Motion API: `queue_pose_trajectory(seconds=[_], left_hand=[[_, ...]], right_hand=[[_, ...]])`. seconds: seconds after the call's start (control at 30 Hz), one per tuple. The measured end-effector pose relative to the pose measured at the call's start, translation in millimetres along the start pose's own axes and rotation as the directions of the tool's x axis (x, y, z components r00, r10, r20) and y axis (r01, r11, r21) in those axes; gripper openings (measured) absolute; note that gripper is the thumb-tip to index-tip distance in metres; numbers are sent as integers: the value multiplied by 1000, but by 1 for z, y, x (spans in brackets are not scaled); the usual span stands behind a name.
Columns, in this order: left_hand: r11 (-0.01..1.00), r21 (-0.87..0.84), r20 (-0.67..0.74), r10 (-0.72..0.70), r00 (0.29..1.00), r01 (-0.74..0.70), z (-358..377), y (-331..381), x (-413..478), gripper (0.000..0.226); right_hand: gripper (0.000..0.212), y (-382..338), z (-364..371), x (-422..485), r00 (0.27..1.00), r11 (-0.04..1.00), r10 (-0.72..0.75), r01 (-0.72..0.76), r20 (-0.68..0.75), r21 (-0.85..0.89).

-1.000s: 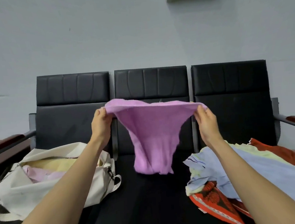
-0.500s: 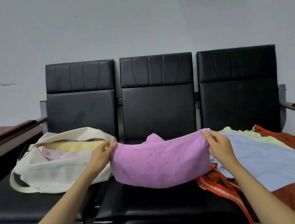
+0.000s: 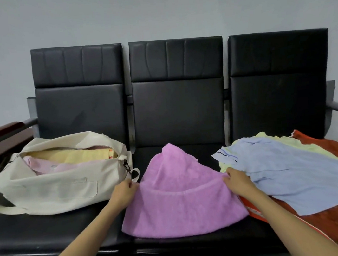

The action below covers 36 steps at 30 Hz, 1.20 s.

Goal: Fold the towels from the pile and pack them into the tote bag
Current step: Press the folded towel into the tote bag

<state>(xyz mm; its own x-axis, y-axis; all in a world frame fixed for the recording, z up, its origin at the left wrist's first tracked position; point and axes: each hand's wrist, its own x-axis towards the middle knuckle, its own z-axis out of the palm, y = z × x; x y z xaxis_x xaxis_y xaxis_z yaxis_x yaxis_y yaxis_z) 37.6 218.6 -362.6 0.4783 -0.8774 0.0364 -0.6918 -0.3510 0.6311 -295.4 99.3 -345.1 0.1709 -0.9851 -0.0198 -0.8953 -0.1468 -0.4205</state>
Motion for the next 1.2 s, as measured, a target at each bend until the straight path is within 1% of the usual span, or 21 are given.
queue_pose_trajectory(seconds=[0.1,0.2,0.27,0.33,0.37,0.43,0.5,0.53,0.63,0.73,0.8,0.87,0.9,0.97,1.07,1.13,1.17,1.2], left_hand=[[1000,-2,-18,-17,1000,17,10,4,7,30],[999,19,-20,-44,999,45,24,-1,13,26],[997,70,-23,-41,999,42,30,-2,16,28],[996,84,-11,-27,1000,28,32,1,20,32],[997,69,1,-29,1000,29,33,3,23,33],[998,-3,57,-62,996,63,32,5,27,31],[986,-128,129,-90,988,106,32,5,31,27],[975,-186,170,-91,981,122,30,5,32,26],[952,-277,300,-41,953,128,24,5,35,29],[911,-347,425,-61,903,224,12,1,37,26],[835,-449,487,-70,871,318,3,-2,37,27],[721,-568,535,-43,844,397,-5,-2,34,32],[677,-611,542,-21,840,411,-8,-1,31,35],[615,-677,521,13,853,404,-12,2,25,38],[544,-775,400,26,916,322,-15,8,17,41],[517,-822,307,48,951,239,-18,11,13,42],[526,-828,265,63,962,194,-20,10,12,41],[546,-823,228,67,971,156,-21,11,9,40]], right_hand=[[25,4,9,9,999,995,34,-36,-25,-94],[22,8,17,14,1000,990,15,-14,7,-141],[8,6,16,19,999,995,38,-36,25,-95],[14,3,15,26,996,998,58,-58,63,3],[13,2,14,28,994,995,59,-65,87,69],[9,1,14,31,993,963,55,-81,107,258],[9,1,13,32,989,885,61,-115,133,451],[10,1,11,32,985,850,62,-137,162,509],[14,3,1,30,955,797,37,-206,295,568],[23,8,-11,27,888,754,8,-308,461,580],[30,12,-14,27,829,740,16,-386,559,551],[34,15,-16,25,800,692,21,-445,600,569],[35,16,-17,23,807,647,4,-453,591,613],[39,16,-21,18,848,535,-57,-419,526,733],[49,12,-29,9,923,348,-138,-293,358,890],[52,12,-33,4,959,237,-142,-206,244,949],[50,13,-35,2,967,208,-135,-188,218,960],[48,15,-35,2,964,211,-130,-201,232,957]])
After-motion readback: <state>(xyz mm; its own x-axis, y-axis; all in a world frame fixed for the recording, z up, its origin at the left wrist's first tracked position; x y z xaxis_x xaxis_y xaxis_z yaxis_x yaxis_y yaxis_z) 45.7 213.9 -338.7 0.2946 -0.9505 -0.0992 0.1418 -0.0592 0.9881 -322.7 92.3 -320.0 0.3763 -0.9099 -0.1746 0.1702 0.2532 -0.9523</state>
